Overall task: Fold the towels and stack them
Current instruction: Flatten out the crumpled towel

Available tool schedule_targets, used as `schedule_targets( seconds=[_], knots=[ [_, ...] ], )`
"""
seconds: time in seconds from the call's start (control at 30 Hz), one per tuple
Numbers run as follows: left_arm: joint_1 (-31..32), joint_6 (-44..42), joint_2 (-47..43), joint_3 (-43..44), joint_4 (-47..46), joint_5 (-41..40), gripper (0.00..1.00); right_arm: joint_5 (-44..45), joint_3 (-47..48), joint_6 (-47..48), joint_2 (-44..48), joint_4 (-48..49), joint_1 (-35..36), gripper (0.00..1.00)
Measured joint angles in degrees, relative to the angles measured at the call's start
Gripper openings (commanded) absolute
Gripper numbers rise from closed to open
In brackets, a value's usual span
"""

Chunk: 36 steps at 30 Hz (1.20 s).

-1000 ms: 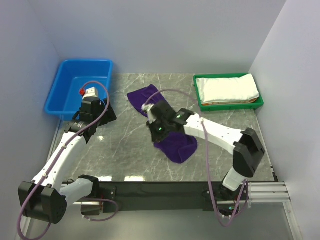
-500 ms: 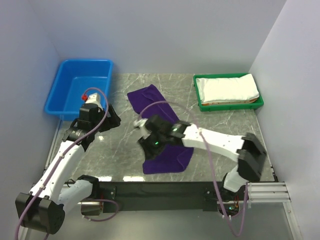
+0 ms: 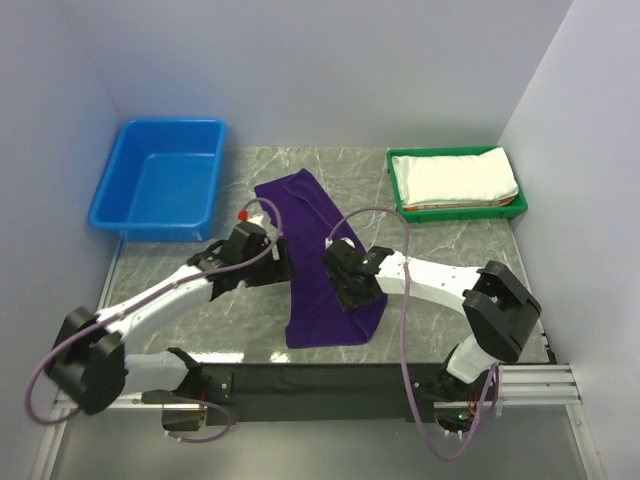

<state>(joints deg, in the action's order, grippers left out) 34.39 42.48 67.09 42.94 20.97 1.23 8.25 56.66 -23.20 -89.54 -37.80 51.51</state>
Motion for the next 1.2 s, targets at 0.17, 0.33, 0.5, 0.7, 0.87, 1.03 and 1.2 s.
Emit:
schedule_targets(
  seconds=[0.17,0.33,0.5,0.7,0.87,1.03,1.2],
  knots=[
    [3.37,2.78,11.69,5.22,-3.89,-2.36,0.63,2.38,-0.09,-3.15,-1.29,-0.26,0.00,0.49],
    [3.87,4.61,20.15,9.05,-7.72,-4.31,0.57,3.58,-0.50,-5.33,-1.81,-0.24,0.11,0.48],
    [4.57,5.51,25.97,11.91,-8.76,-5.86,0.52,4.26,-2.51,-6.88,-1.81,-0.39,0.59,0.46],
    [4.98,6.38,30.08,13.14,-9.49,-7.65,0.49,4.46,-4.02,-8.02,-2.23,-0.33,1.14,0.34],
    [4.98,6.78,32.00,13.16,-8.94,-9.81,0.47,5.11,-4.59,-8.83,-2.34,-0.39,1.14,0.14],
    [5.14,6.97,32.00,13.14,-8.22,-12.20,0.47,6.40,-5.14,-9.60,-1.77,-0.66,1.14,0.00],
    [4.57,7.02,31.34,12.57,-7.34,-14.34,0.47,9.25,-7.06,-11.39,1.38,-3.98,1.09,0.00]
  ],
)
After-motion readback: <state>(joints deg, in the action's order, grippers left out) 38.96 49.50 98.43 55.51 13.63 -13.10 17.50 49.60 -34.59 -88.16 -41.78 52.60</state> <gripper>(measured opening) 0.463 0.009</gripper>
